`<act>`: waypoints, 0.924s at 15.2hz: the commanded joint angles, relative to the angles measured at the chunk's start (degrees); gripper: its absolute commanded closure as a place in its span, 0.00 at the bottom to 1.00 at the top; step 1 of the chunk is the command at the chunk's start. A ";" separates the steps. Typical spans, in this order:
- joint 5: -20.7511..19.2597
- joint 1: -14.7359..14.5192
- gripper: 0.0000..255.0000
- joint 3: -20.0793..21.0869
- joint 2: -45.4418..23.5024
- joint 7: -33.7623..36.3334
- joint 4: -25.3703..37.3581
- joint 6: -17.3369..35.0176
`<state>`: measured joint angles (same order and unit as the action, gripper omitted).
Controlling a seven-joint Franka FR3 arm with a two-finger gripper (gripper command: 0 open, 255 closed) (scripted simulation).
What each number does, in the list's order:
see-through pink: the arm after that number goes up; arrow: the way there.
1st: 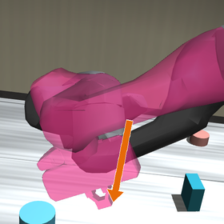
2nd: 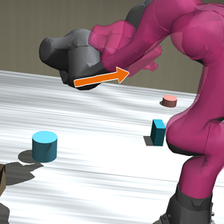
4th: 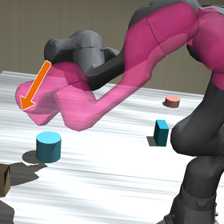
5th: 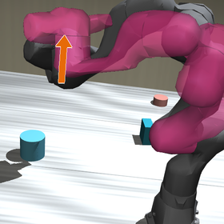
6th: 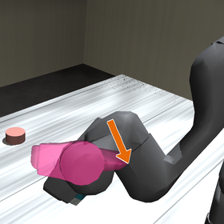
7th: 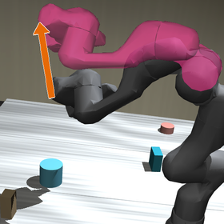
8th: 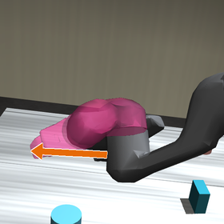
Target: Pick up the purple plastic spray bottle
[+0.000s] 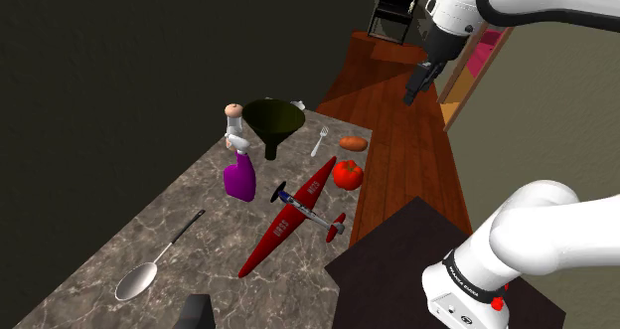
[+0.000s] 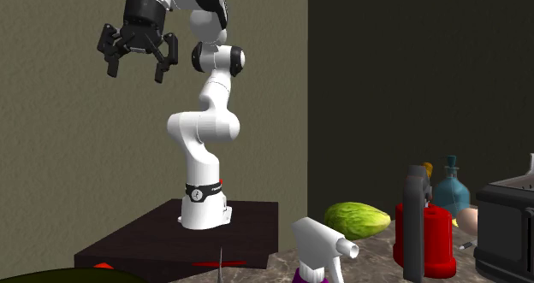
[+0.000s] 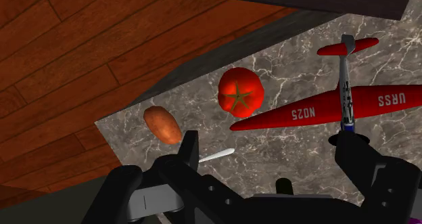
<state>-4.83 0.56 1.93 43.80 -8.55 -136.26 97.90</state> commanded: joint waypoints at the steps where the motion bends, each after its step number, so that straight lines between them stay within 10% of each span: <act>1: 0.00 0.00 0.00 0.00 0.00 0.00 0.00 0.00; 14: 4.06 -4.51 0.00 8.13 -20.41 6.58 4.98 16.08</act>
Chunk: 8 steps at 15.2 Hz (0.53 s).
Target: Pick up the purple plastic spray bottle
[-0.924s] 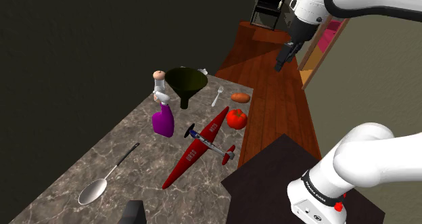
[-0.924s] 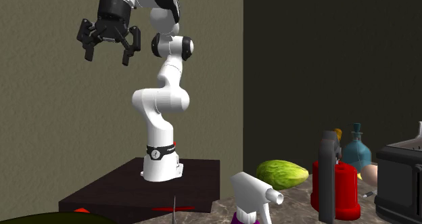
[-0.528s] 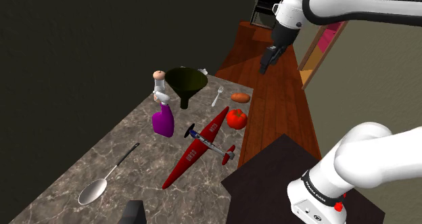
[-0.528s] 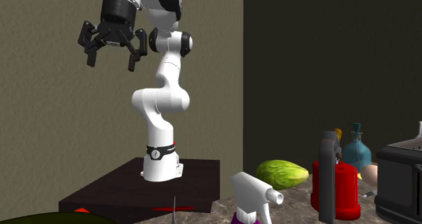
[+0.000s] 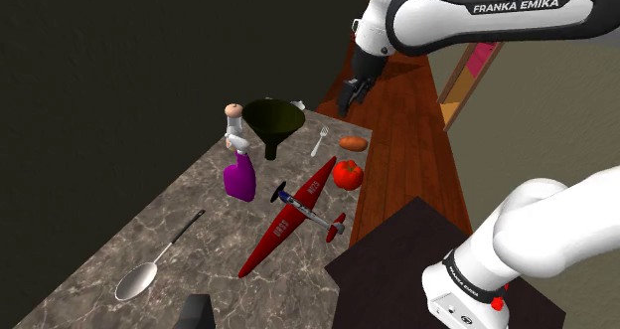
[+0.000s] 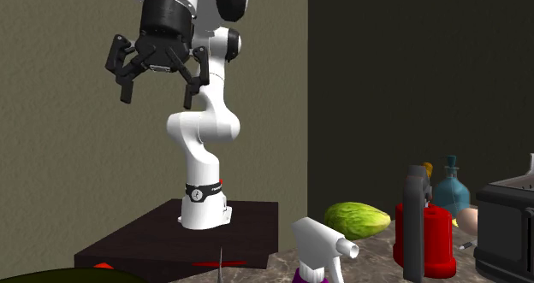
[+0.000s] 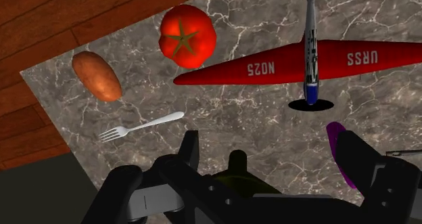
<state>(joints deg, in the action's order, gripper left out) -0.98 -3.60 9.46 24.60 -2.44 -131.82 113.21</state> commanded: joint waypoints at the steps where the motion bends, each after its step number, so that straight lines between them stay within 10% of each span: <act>1: 0.26 -0.62 0.00 1.21 -2.98 0.98 1.35 1.78; 8: -0.95 -2.35 0.00 5.36 -15.82 4.88 8.73 7.64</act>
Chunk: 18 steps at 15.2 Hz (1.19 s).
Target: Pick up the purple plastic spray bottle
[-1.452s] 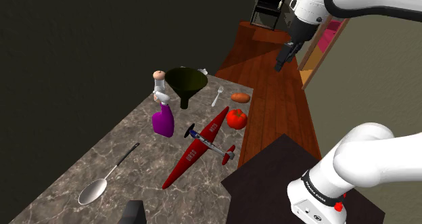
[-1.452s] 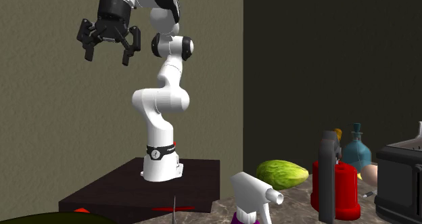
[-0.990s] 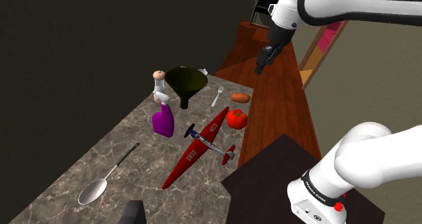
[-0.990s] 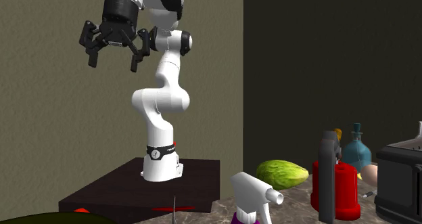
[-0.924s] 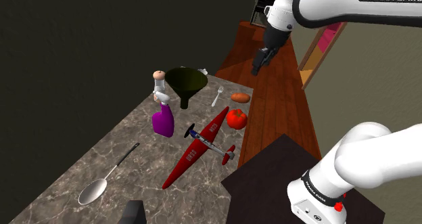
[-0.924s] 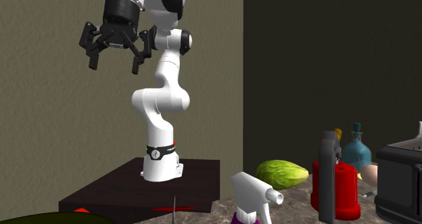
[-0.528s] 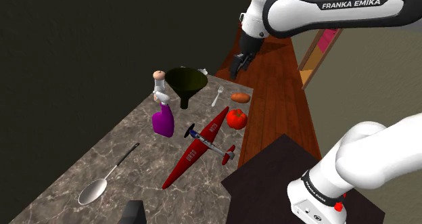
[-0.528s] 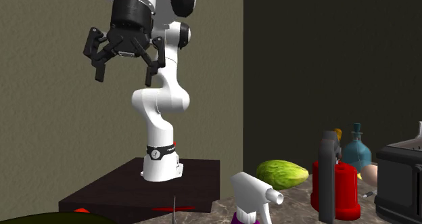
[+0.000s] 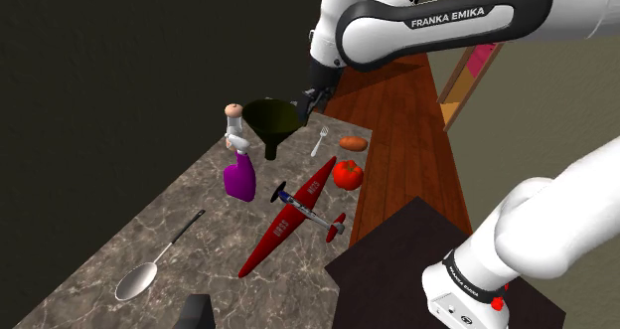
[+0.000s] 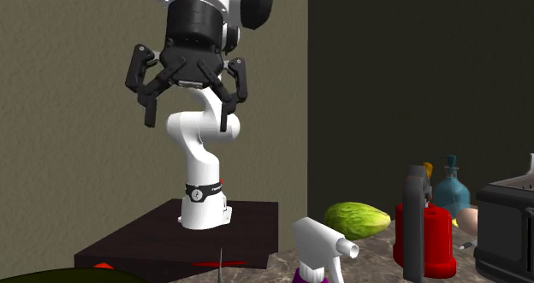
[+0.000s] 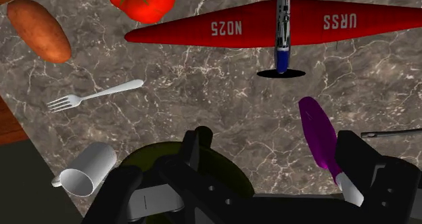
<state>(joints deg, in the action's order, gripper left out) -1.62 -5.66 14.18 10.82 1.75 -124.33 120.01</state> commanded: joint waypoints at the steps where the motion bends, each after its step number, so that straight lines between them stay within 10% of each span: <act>1: -0.71 -0.56 0.00 1.17 -3.94 1.30 2.54 1.48; 18: -9.49 -7.33 0.00 4.82 -30.96 9.30 24.37 6.41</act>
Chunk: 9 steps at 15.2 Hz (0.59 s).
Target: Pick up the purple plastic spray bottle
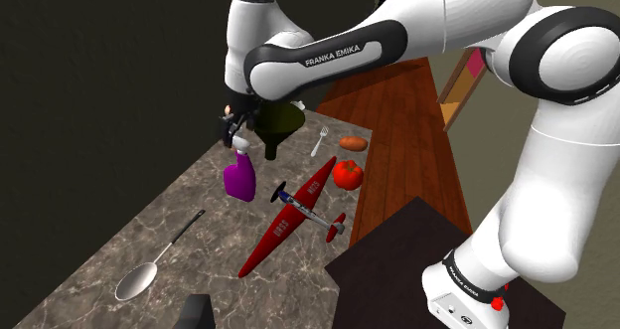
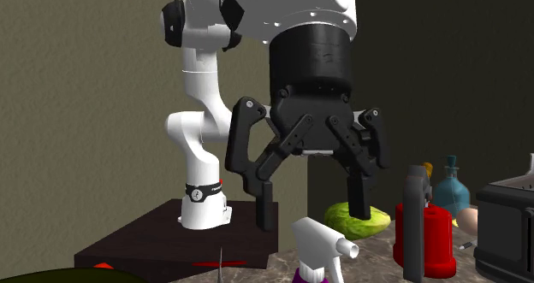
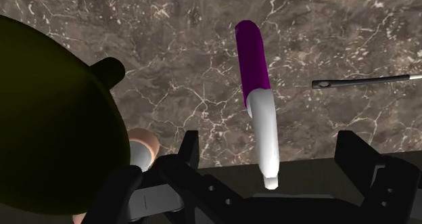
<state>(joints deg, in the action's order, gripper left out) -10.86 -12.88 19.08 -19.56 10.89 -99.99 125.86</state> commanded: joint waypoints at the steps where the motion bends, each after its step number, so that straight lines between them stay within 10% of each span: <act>1: -0.42 -0.15 0.00 -0.15 -0.89 0.29 -0.34 1.21; 6: -1.07 -0.31 0.00 -0.44 -2.04 0.79 -1.55 3.49; 7: -1.05 -0.27 1.00 -0.44 -1.99 0.75 -1.58 3.48; 9: -1.04 -0.28 1.00 -0.44 -2.00 0.74 -1.51 3.42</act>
<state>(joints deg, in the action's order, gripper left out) -11.89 -13.16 18.65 -21.53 11.64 -101.50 129.27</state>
